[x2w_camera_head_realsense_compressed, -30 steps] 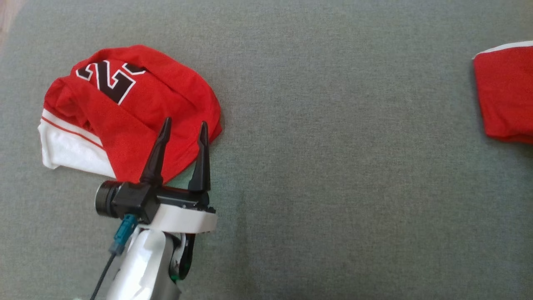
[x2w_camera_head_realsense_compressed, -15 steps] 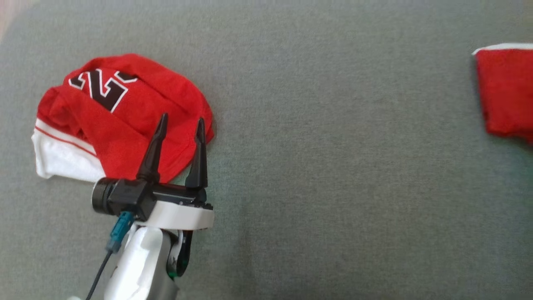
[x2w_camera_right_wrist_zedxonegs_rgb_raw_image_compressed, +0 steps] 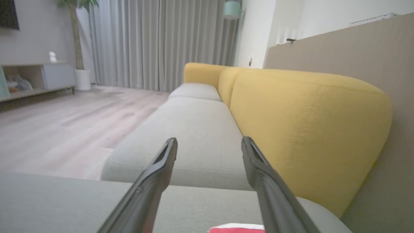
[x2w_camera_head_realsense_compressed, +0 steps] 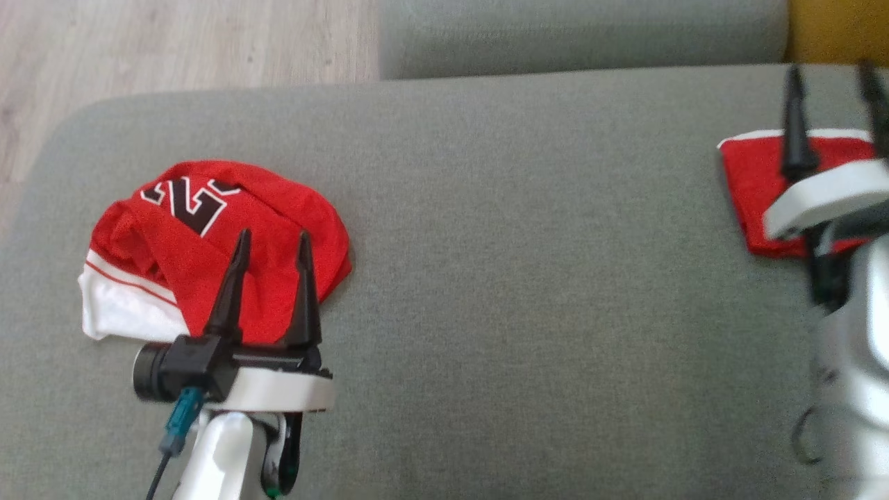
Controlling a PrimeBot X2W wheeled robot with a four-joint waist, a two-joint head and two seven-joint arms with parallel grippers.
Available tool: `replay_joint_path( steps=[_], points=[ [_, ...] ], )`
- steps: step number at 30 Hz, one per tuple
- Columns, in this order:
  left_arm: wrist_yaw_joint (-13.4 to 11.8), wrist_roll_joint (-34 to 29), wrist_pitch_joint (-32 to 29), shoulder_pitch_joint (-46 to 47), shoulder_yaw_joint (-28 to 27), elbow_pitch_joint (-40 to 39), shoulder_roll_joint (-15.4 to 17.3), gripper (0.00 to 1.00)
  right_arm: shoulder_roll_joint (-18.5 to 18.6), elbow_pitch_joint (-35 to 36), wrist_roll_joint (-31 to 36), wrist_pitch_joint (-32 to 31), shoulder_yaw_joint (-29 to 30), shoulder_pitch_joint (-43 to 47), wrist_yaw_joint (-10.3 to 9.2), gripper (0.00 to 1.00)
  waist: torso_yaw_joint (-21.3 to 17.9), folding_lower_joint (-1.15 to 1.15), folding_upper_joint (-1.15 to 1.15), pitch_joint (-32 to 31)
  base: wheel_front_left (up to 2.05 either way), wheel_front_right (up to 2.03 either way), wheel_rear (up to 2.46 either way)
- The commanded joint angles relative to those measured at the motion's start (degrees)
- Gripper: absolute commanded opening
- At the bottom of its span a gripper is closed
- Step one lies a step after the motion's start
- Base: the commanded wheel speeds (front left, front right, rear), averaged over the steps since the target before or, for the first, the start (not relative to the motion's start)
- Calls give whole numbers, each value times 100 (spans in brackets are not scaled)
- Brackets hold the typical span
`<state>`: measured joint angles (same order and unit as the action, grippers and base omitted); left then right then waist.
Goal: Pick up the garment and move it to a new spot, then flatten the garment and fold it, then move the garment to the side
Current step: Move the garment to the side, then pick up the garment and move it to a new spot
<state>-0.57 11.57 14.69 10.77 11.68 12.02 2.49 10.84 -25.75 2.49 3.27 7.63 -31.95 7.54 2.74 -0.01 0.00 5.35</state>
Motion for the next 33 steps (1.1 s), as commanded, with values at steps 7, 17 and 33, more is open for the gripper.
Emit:
replay_joint_path(
  steps=[7, 17, 33],
  points=[
    [-19, -89, 31, -241, -246, -219, 39, 100, -754, 1081, -443, 319, -300, 1072, -5, 100, 33, 1, 0, -484, 0, 0, 0],
    [-108, -23, 31, -645, -180, -246, 39, 100, -794, 1261, -1238, 1134, -382, 2808, -5, 100, 73, 1, 0, -615, 0, 0, 0],
    [-140, -26, 31, -702, -171, -266, 39, 100, -795, 1452, -1319, 1172, -488, 3091, -5, 100, 166, 1, 0, -626, 0, 0, 0]
  ],
)
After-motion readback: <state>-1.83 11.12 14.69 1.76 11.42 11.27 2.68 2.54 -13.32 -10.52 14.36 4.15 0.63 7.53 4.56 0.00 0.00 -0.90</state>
